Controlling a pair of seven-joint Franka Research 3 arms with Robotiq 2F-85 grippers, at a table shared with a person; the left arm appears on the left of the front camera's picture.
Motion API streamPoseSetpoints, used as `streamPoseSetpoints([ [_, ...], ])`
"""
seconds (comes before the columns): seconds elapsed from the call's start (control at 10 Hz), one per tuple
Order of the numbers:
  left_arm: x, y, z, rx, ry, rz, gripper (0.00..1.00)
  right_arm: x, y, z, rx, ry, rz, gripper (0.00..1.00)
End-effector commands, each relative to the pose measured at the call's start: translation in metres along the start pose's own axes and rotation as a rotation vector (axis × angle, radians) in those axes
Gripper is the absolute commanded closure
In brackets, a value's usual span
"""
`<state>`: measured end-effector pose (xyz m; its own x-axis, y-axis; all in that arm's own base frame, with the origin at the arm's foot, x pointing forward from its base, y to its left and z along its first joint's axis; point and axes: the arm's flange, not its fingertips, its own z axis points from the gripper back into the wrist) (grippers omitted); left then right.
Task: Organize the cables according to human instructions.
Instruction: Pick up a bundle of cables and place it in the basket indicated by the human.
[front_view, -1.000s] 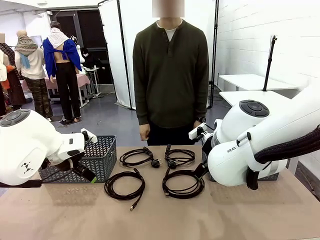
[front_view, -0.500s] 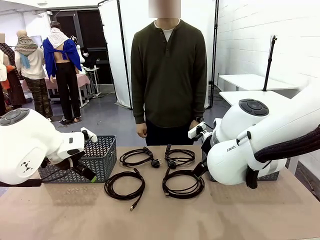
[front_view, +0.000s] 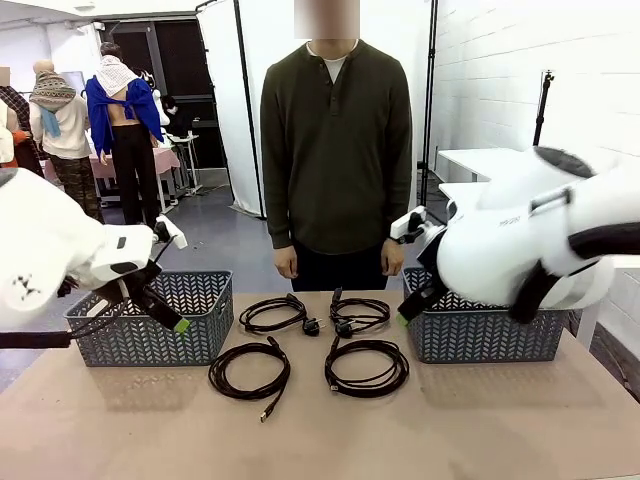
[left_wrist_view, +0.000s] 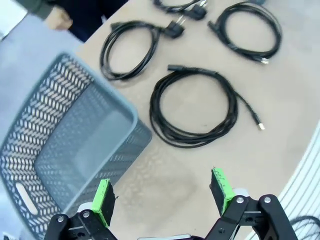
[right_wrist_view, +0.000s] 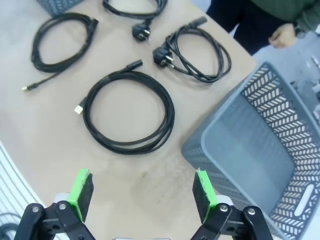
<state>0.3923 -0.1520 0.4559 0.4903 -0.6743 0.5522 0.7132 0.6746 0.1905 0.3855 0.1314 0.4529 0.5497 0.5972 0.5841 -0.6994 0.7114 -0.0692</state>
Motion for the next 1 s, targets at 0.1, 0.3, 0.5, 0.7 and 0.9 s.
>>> streamPoseSetpoints([
  [0.1, 0.012, 0.026, 0.028, -0.211, -0.033, -0.153, 0.00, -0.022, -0.037, 0.032, 0.123, -0.061, 0.119, 0.00],
  [0.3, 0.014, 0.036, 0.039, -0.278, -0.054, -0.212, 0.00, -0.032, -0.050, 0.043, 0.143, -0.094, 0.154, 0.00],
  [0.5, 0.007, 0.037, 0.040, -0.292, -0.060, -0.217, 0.00, -0.032, -0.049, 0.044, 0.073, -0.096, 0.152, 0.00],
  [0.7, 0.011, 0.032, 0.046, -0.275, -0.058, -0.211, 0.00, -0.031, -0.049, 0.053, 0.103, -0.073, 0.132, 0.00],
  [0.9, 0.011, 0.032, 0.046, -0.275, -0.058, -0.211, 0.00, -0.031, -0.049, 0.053, 0.103, -0.073, 0.132, 0.00],
])
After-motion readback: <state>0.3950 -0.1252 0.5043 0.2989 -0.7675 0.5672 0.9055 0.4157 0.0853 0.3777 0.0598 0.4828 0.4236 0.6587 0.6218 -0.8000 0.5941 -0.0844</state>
